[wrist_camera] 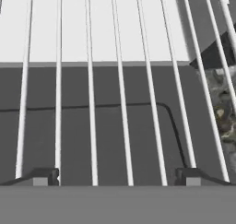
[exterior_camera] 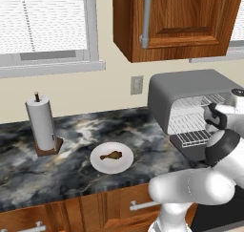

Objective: Open the toaster oven door. Place the bread on the top rack in the toaster oven and place the chicken drumstick on the bottom rack.

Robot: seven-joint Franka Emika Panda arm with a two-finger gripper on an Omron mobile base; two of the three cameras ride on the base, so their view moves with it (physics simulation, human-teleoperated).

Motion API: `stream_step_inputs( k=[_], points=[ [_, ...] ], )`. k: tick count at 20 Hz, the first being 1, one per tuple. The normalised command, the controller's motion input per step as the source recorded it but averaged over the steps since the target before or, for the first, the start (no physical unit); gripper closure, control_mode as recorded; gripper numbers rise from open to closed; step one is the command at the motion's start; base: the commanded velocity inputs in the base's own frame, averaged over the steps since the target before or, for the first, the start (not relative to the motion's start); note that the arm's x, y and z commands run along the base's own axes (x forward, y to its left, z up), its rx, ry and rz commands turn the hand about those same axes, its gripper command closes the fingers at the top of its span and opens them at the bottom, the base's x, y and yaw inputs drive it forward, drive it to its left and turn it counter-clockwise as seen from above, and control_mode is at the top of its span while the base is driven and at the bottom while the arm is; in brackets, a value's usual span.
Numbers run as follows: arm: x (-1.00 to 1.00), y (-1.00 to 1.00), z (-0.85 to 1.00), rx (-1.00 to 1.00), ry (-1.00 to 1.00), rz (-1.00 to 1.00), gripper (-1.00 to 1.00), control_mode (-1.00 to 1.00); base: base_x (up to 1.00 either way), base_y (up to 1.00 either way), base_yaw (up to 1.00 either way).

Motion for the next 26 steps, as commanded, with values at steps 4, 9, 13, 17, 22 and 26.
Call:
stream_step_inputs(
  k=[4,9,13,17,22,26],
  points=[
    [-0.24,0.02,0.13,0.05,0.09,-0.06,-1.0,-1.0,0.0,0.0,0.0],
    [-0.28,0.27,0.67,0.06,-0.01,-0.04,-1.0,-1.0,0.0,0.0,0.0],
    [-0.26,0.61,0.29,0.0,-0.01,-0.17,-1.0,-1.0,0.0,0.0,0.0],
    [-0.13,0.64,0.12,0.01,0.0,-0.13,-1.0,-1.0,0.0,0.0,0.0],
    [-0.07,0.64,0.01,0.0,0.0,-0.04,-1.0,-1.0,0.0,0.0,0.0],
    [-0.03,0.67,0.0,0.0,0.0,0.01,-1.0,-1.0,0.0,0.0,0.0]
  ],
)
